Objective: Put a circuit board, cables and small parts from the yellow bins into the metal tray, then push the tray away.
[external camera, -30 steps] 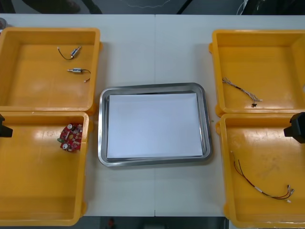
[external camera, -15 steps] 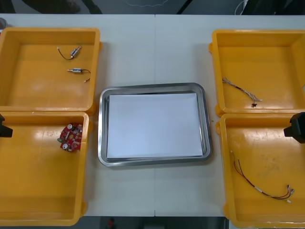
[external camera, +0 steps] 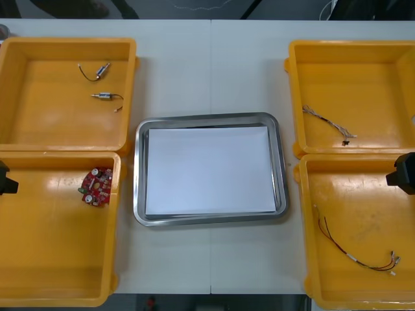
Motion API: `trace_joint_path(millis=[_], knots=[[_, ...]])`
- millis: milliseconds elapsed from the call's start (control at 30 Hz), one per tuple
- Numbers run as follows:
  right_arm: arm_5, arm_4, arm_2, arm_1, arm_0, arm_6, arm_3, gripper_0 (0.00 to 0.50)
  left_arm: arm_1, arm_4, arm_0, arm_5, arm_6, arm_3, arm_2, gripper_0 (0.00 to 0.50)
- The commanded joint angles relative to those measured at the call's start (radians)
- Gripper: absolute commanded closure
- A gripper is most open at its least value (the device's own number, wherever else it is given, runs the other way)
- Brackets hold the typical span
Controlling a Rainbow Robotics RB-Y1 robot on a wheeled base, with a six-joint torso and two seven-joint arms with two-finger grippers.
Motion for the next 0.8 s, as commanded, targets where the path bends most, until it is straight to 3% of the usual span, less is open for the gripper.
trace_joint_path(millis=[33, 467, 800], knots=[[0.003, 0.006, -0.024, -0.028, 0.014, -0.001, -0.013, 0.0, 0.016, -0.01, 0.021, -0.028, -0.081, -0.047, -0.045, 0.0], [0.003, -0.022, -0.049, -0.044, 0.077, 0.016, -0.05, 0.0, 0.056, -0.017, 0.116, -0.334, -0.086, -0.045, -0.195, 0.0], [0.003, 0.02, -0.05, -0.021, 0.207, 0.031, -0.178, 0.0, 0.066, -0.138, 0.124, -0.486, -0.066, -0.01, -0.359, 0.0]])
